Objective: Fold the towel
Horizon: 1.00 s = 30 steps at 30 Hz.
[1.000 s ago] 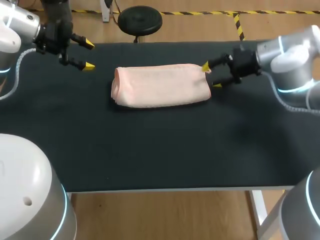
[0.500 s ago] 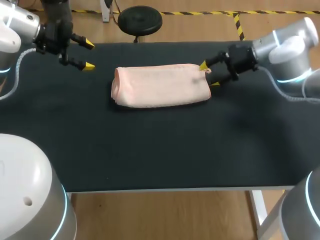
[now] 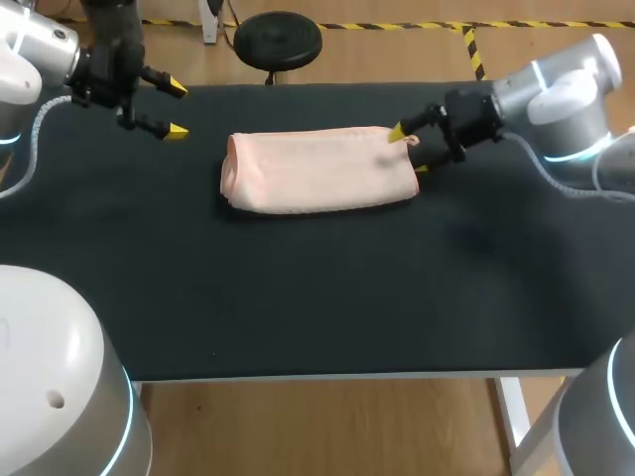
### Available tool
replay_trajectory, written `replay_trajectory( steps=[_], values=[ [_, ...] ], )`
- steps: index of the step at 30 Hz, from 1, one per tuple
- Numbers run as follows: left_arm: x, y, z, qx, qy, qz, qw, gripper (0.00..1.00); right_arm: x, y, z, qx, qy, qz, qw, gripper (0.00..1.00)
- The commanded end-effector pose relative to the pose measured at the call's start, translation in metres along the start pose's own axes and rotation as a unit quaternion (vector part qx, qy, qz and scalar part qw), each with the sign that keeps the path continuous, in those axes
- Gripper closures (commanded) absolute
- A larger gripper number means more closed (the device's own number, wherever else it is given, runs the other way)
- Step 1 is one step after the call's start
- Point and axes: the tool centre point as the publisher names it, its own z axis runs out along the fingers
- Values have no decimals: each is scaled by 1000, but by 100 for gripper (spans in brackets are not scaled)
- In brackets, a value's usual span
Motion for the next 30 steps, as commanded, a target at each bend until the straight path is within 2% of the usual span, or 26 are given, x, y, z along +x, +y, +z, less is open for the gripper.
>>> replay_trajectory(
  steps=[1,13,24,25,26,27,28,30],
  values=[
    [1,1,1,1,-1,2,1000,0,-1,5,4,9,3,-3,1000,0],
    [1,1,1,1,-1,2,1000,0,5,0,17,26,13,-8,1000,0],
    [1,1,1,1,-1,2,1000,0,7,-2,18,30,13,-13,999,0],
    [1,1,1,1,-1,2,1000,0,7,-2,18,29,12,-13,999,24],
    [1,1,1,1,-1,2,1000,0,6,-2,17,28,10,-12,999,60],
    [1,1,1,1,-1,2,1000,0,6,-2,16,26,2,-14,1000,83],
    [1,1,1,1,-1,2,1000,0,6,-2,16,25,1,-14,1000,100],
    [1,1,1,1,-1,2,1000,0,5,-3,13,20,-16,-18,1000,100]
  ],
)
